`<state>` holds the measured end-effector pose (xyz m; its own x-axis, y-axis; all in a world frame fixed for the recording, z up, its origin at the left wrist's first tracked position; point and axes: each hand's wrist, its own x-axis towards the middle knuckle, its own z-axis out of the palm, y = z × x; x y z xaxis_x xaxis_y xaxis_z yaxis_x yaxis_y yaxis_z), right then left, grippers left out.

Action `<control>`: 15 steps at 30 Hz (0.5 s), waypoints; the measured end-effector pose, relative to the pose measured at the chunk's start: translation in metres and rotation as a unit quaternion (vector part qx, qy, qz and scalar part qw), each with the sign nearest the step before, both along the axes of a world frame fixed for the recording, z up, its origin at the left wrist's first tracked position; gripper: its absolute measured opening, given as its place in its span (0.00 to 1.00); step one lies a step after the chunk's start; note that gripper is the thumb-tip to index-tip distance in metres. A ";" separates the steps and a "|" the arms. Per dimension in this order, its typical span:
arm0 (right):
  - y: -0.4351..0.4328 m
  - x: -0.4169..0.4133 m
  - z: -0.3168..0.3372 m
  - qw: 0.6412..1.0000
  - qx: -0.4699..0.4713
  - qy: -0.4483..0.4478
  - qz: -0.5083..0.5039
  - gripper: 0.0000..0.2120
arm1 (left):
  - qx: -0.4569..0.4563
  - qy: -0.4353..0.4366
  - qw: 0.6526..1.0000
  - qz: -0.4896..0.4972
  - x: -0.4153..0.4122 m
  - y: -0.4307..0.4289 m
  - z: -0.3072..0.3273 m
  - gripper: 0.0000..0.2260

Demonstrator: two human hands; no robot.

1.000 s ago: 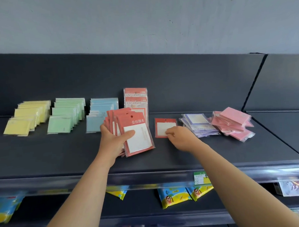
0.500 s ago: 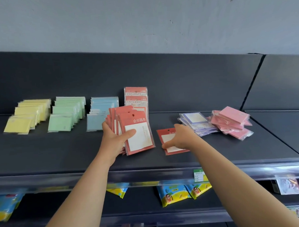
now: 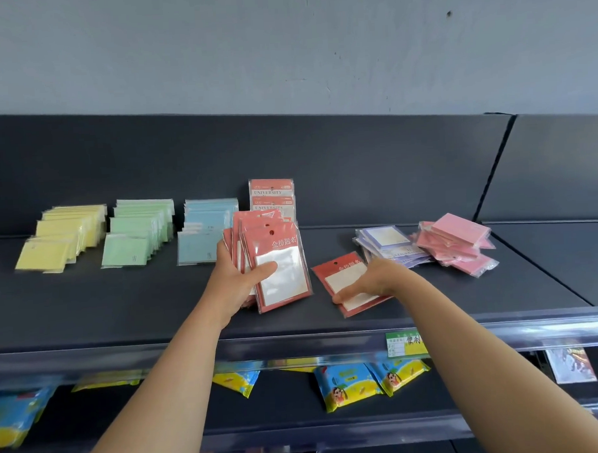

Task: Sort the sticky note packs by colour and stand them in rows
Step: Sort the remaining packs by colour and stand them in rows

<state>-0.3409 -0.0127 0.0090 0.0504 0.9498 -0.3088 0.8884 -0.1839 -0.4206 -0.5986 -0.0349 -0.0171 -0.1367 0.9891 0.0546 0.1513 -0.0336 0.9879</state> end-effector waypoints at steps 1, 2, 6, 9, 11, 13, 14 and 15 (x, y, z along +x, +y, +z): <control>0.000 0.002 -0.003 0.999 0.022 0.036 -0.014 0.44 | 0.000 0.001 1.000 -0.002 0.000 -0.001 0.000 0.32; 0.001 0.005 -0.005 0.994 0.051 0.096 -0.029 0.39 | 0.001 0.000 1.000 -0.004 0.000 0.000 0.000 0.32; 0.001 0.003 -0.010 0.924 0.091 0.370 0.001 0.17 | 0.006 -0.007 1.000 -0.007 0.004 0.000 -0.001 0.32; -0.006 -0.019 -0.011 0.911 0.073 0.403 0.054 0.14 | 0.002 -0.002 0.999 -0.035 0.009 -0.001 -0.004 0.38; -0.010 -0.033 -0.016 0.921 0.078 0.378 0.062 0.23 | 0.008 -0.002 0.998 -0.059 0.017 -0.003 -0.003 0.34; -0.012 -0.041 -0.016 0.919 0.084 0.381 0.052 0.33 | 0.022 0.003 0.997 -0.071 0.023 -0.003 -0.005 0.36; -0.012 -0.042 -0.016 0.914 0.074 0.396 0.058 0.36 | 0.024 0.013 0.996 -0.079 0.023 -0.001 -0.005 0.38; -0.011 -0.042 -0.017 0.908 0.056 0.410 0.072 0.35 | 0.030 0.022 0.995 -0.091 0.024 0.000 -0.005 0.40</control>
<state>-0.3824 -0.0235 -0.0079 -0.2798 0.9561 -0.0870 0.2804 -0.0053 -0.9599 -0.5748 -0.0347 -0.0222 0.0486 0.9920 0.1165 0.1805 -0.1235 0.9758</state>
